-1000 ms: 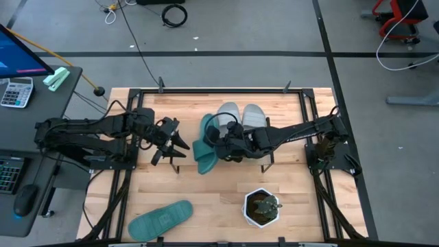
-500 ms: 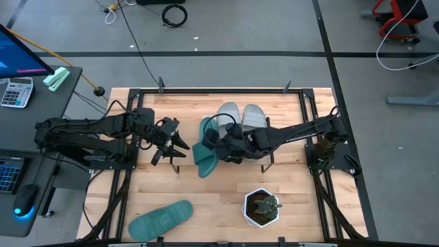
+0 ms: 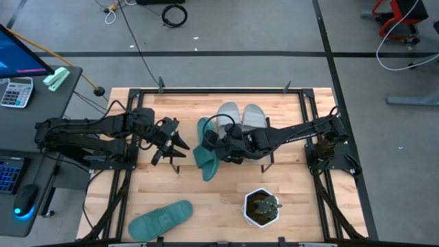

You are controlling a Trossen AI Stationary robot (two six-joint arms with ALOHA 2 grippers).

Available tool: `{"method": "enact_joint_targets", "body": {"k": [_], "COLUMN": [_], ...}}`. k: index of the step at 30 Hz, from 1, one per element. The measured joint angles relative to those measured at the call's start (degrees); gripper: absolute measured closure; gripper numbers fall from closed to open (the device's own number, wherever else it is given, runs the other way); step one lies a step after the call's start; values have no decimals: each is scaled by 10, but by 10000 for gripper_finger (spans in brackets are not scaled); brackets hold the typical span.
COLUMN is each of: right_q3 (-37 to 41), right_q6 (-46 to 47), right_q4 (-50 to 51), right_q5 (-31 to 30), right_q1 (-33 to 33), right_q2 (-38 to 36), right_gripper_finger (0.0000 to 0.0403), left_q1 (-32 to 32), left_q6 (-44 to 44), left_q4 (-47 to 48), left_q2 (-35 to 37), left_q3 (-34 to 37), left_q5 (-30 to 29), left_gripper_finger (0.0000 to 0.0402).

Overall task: Pick and place slides into the shelf
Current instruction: Put the top green slide on the shelf

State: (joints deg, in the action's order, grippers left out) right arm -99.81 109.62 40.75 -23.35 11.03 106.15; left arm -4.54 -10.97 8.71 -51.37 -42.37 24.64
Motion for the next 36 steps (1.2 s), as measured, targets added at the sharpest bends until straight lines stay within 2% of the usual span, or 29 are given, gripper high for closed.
{"method": "enact_joint_targets", "body": {"k": [9, 27, 36], "right_q3": [0, 0, 0], "right_q6": [9, -4, -4], "right_q4": [4, 5, 6], "right_q5": [8, 15, 39], "right_q1": [0, -4, -11], "right_q2": [0, -6, -7], "right_gripper_finger": [98, 98, 102], "left_q1": [0, 0, 0], "left_q6": [-3, -3, 4], "left_q4": [2, 15, 27], "left_q2": [0, 0, 0], "left_q3": [0, 0, 0], "left_q5": [0, 0, 0], "left_gripper_finger": [235, 236, 248]}}
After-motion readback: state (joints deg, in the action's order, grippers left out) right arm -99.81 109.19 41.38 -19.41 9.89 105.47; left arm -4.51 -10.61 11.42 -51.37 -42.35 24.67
